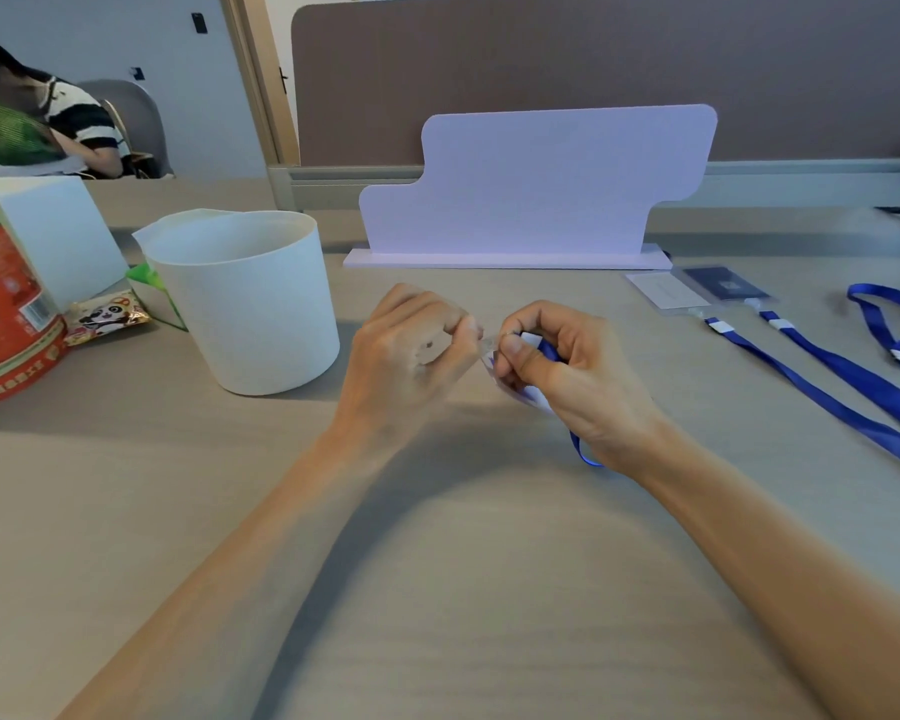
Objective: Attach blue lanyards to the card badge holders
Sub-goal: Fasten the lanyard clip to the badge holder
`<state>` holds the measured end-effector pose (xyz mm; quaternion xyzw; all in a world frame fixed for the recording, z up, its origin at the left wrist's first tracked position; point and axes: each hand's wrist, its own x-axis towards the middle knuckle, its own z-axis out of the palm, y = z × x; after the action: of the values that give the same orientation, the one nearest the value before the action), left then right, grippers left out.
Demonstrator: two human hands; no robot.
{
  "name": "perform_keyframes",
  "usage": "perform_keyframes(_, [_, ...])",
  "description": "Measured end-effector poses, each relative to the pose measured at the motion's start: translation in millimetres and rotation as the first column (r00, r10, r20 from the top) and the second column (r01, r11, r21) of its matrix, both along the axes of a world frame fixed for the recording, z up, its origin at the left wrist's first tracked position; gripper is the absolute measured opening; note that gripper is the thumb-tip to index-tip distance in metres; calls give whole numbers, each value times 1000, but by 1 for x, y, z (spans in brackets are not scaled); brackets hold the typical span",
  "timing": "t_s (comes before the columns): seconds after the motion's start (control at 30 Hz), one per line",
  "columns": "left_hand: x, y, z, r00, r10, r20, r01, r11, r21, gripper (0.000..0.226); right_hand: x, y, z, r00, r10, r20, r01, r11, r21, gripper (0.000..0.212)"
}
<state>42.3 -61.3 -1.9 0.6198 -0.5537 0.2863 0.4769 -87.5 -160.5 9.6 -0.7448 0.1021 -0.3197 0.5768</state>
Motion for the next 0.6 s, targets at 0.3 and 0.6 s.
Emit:
perform_keyframes(0.3, [3, 8, 6, 992, -80, -100, 93, 987, 133, 16, -1, -5, 4, 998, 13, 63, -21, 991, 131, 23])
perform_keyframes(0.6, [2, 9, 9, 900, -204, -385, 308, 923, 231, 13, -9, -17, 14, 989, -25, 147, -19, 957, 289, 22])
